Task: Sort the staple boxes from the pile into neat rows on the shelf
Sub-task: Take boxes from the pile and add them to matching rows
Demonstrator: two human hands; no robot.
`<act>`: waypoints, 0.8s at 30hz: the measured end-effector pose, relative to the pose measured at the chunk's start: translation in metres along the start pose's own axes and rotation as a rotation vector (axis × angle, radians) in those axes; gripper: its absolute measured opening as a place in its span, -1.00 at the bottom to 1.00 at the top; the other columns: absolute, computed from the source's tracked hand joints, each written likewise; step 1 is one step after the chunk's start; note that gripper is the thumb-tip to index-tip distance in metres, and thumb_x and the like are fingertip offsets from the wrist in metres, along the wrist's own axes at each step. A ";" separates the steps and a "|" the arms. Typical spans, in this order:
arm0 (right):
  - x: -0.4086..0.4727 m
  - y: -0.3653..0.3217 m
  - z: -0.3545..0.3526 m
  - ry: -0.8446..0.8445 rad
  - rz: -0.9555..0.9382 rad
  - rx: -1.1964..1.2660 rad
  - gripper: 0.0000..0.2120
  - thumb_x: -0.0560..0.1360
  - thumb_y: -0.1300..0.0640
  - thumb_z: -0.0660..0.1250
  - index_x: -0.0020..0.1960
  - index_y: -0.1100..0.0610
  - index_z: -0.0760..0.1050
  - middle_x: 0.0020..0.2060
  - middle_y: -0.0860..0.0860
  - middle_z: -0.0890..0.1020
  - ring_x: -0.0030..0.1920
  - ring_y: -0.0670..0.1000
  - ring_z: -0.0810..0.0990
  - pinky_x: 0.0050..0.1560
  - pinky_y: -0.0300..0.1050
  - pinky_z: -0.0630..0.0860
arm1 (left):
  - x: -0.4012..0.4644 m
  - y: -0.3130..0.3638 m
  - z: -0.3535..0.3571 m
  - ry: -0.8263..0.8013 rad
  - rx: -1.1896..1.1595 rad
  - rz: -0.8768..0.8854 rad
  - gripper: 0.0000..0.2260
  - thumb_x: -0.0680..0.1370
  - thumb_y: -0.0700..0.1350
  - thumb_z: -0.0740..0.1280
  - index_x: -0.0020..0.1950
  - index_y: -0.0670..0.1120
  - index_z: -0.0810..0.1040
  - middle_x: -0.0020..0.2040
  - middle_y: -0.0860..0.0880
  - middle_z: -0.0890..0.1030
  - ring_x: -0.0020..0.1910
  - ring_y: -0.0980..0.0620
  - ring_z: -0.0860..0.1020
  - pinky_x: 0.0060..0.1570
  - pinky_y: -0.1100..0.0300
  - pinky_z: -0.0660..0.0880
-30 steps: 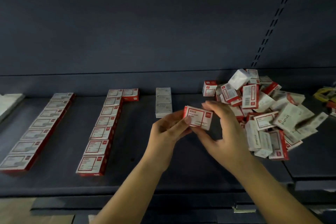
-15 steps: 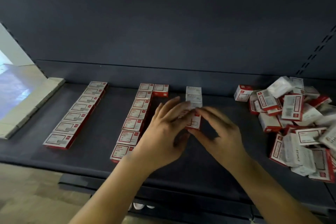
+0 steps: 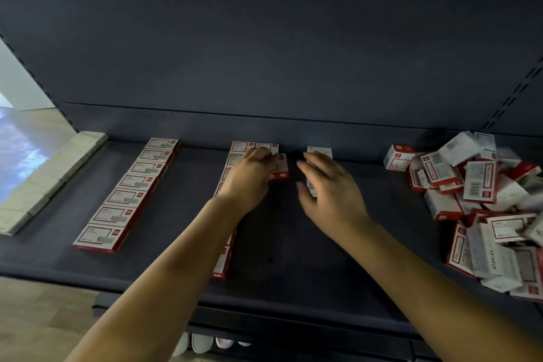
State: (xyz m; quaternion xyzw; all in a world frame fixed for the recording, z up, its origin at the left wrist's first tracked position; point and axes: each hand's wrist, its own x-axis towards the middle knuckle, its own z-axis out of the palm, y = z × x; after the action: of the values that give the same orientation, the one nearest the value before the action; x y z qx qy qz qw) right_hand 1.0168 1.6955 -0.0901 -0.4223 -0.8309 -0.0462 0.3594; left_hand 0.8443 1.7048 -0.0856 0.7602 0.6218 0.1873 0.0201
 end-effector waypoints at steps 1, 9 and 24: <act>0.002 -0.001 0.002 -0.002 -0.007 -0.005 -0.64 0.30 0.28 0.50 0.08 0.31 0.57 0.08 0.21 0.61 0.09 0.21 0.60 0.03 0.13 0.56 | 0.004 -0.006 0.007 -0.039 0.023 -0.025 -0.58 0.54 -0.31 0.22 0.40 -0.15 0.38 0.36 -0.09 0.39 0.35 -0.09 0.30 0.30 0.10 0.28; 0.001 -0.011 0.013 -0.003 0.000 -0.002 -0.69 0.34 0.21 0.36 0.05 0.27 0.59 0.05 0.17 0.62 0.08 0.18 0.61 0.03 0.05 0.53 | 0.025 -0.034 0.031 -0.111 0.126 -0.064 -0.64 0.56 -0.27 0.18 0.34 -0.08 0.47 0.44 -0.03 0.32 0.44 -0.03 0.19 0.36 0.15 0.18; -0.011 -0.010 0.013 -0.102 0.081 0.018 -0.69 0.32 0.22 0.40 0.05 0.26 0.58 0.03 0.17 0.61 0.05 0.17 0.61 -0.05 0.05 0.57 | 0.031 -0.031 0.024 -0.244 0.209 -0.121 -0.66 0.64 -0.17 0.10 0.42 -0.07 0.36 0.46 -0.03 0.31 0.40 -0.01 0.31 0.32 0.10 0.31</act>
State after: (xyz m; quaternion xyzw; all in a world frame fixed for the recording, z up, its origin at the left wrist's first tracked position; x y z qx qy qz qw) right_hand 1.0068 1.6867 -0.1050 -0.4541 -0.8307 -0.0027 0.3219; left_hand 0.8273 1.7463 -0.1077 0.7366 0.6753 0.0265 0.0275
